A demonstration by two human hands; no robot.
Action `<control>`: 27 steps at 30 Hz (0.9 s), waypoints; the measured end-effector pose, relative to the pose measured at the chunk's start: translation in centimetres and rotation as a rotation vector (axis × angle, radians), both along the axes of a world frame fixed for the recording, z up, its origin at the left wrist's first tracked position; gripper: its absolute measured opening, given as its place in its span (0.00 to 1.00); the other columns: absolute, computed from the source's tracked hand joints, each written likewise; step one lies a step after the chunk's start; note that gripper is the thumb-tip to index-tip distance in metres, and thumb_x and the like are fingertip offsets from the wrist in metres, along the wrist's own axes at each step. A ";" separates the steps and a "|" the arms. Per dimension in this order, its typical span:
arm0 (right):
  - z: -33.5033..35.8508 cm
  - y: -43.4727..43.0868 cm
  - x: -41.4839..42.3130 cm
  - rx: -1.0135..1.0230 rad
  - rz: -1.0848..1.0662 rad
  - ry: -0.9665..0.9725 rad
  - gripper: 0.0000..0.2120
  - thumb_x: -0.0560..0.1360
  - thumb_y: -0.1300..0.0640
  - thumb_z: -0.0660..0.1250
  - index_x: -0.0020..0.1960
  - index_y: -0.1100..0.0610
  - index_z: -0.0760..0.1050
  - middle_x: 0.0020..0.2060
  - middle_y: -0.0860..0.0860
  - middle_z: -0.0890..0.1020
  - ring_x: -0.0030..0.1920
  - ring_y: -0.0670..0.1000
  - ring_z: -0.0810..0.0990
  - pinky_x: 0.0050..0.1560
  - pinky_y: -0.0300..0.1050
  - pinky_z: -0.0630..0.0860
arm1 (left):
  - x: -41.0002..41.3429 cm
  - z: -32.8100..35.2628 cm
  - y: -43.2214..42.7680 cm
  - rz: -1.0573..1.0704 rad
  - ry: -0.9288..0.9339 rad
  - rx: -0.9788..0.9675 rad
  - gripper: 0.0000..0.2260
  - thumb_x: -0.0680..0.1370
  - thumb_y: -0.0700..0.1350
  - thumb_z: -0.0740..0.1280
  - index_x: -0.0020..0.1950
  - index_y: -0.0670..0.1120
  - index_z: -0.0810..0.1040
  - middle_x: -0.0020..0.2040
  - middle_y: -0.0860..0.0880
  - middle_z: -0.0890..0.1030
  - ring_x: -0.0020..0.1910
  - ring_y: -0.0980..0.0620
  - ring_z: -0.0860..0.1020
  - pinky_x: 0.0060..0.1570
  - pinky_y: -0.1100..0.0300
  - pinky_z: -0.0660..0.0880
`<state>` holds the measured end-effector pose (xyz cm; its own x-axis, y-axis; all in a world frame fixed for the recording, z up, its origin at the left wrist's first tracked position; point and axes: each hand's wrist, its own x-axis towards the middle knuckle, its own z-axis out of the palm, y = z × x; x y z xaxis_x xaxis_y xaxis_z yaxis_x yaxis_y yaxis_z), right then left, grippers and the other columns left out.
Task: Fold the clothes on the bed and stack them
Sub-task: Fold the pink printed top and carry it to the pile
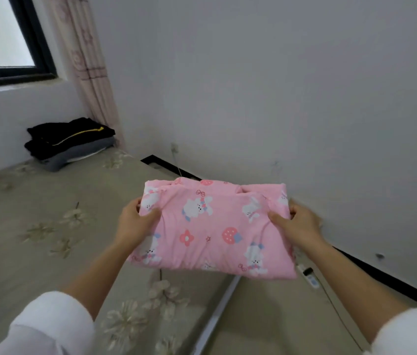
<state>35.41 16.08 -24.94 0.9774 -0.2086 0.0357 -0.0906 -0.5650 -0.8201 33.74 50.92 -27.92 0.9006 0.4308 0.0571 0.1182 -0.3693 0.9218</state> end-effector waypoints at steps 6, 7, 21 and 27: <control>0.6 -6.9 10.2 -0.004 -0.116 0.018 0.12 0.70 0.49 0.73 0.44 0.56 0.76 0.37 0.50 0.79 0.34 0.46 0.75 0.31 0.39 0.66 | 12.2 1.3 -6.9 -0.090 -0.016 0.007 0.07 0.72 0.44 0.71 0.49 0.49 0.78 0.39 0.56 0.80 0.36 0.59 0.78 0.29 0.66 0.70; 0.6 -8.0 11.9 -0.002 -0.130 0.011 0.12 0.70 0.49 0.73 0.45 0.57 0.76 0.38 0.50 0.79 0.36 0.48 0.76 0.33 0.40 0.67 | 14.1 1.3 -8.0 -0.098 -0.022 0.004 0.07 0.72 0.44 0.71 0.49 0.49 0.78 0.40 0.56 0.80 0.38 0.57 0.78 0.31 0.65 0.71; 1.8 -23.9 43.5 -0.081 0.038 -0.064 0.16 0.69 0.47 0.74 0.42 0.60 0.76 0.36 0.52 0.79 0.35 0.50 0.75 0.32 0.42 0.67 | 41.1 -1.2 -23.1 0.087 -0.058 -0.005 0.13 0.71 0.50 0.73 0.53 0.49 0.77 0.45 0.52 0.80 0.40 0.55 0.78 0.38 0.57 0.74; 1.7 -25.4 57.2 -0.087 0.179 -0.032 0.15 0.70 0.49 0.74 0.43 0.61 0.76 0.37 0.53 0.79 0.38 0.53 0.76 0.32 0.41 0.67 | 49.1 -1.5 -26.1 0.198 -0.010 0.011 0.16 0.72 0.51 0.72 0.57 0.47 0.76 0.48 0.50 0.80 0.43 0.51 0.79 0.42 0.54 0.75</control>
